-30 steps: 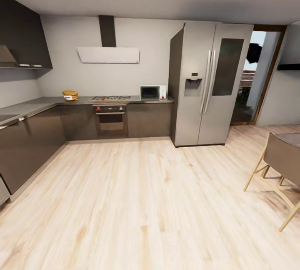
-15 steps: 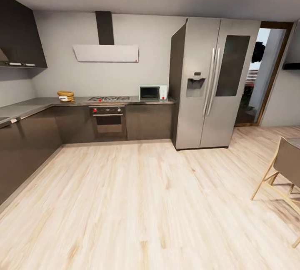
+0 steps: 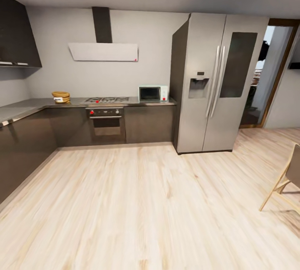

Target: In the kitchen, take the popcorn bag from the countertop, put it into the microwave, and heat it until the popcorn is cooked so the cooked popcorn ends up inside the bag.

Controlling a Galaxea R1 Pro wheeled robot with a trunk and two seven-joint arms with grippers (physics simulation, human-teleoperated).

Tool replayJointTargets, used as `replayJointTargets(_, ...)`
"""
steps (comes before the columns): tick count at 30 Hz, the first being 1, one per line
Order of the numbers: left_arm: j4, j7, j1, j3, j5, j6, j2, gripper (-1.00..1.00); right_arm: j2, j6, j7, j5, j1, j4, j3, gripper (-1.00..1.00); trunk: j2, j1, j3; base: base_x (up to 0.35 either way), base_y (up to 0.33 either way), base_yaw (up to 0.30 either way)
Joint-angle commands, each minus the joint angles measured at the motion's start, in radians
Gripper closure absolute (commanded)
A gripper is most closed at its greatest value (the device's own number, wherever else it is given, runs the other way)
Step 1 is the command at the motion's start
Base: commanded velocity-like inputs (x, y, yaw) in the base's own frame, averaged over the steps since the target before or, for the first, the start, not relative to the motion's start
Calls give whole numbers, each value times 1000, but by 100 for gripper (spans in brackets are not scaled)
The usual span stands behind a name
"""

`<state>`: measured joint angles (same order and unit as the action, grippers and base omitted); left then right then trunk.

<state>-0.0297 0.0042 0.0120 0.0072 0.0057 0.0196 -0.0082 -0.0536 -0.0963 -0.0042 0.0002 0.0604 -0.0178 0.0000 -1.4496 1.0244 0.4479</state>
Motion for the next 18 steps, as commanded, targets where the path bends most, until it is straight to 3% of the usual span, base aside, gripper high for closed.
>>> replayJointTargets(1, -1, 0, 0, 1, 1, 2, 0, -100, 0, -3, 0, 0, 1, 1, 0, -100, 0, 1, 1, 343, 0, 0)
replayJointTargets(18, -1, 0, 0, 2, 1, 2, -1, -100, 0, -3, -1, 0, 1, 1, 0, -100, 0, 1, 1, 342, 0, 0)
